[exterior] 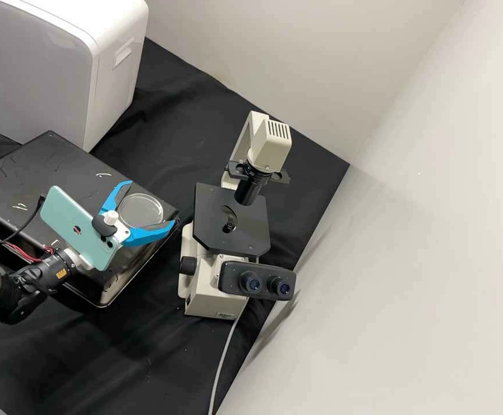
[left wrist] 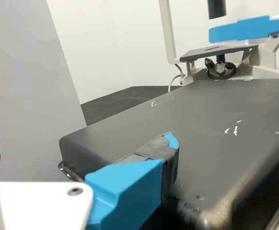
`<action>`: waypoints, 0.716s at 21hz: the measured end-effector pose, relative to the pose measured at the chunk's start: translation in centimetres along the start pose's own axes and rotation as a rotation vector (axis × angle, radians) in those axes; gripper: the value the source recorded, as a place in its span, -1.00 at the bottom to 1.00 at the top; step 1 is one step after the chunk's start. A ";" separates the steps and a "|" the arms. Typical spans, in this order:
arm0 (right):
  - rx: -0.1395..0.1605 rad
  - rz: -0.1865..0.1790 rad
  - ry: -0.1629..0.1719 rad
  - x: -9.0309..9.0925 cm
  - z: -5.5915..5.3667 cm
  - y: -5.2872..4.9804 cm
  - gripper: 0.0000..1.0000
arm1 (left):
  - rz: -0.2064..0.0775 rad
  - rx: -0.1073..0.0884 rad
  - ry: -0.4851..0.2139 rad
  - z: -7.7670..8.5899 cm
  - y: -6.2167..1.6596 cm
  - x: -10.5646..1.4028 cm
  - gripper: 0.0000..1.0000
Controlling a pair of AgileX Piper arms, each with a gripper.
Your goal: Place the petri dish on the microscope
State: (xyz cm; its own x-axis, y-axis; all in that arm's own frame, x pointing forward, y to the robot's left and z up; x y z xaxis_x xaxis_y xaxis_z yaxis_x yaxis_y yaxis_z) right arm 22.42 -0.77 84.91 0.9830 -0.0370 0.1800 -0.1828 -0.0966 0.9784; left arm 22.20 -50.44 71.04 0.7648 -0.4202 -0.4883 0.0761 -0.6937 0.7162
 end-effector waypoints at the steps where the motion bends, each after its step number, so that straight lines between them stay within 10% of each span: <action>1: 0.001 0.011 -0.004 0.0 0.1 0.2 -1.00 | 0.000 0.000 0.000 0.0 0.00 0.0 1.00; 15: 0.007 0.036 -0.019 4.2 1.5 0.8 -1.00 | 0.000 0.000 -0.003 0.1 0.00 0.0 1.00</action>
State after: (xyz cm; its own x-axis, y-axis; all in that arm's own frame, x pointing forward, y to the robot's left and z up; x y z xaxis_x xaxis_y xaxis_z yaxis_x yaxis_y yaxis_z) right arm 26.41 -2.47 86.33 0.9752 -0.0598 0.2131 -0.2184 -0.1015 0.9706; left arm 22.17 -50.48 70.99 0.7629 -0.4218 -0.4899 0.0762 -0.6939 0.7161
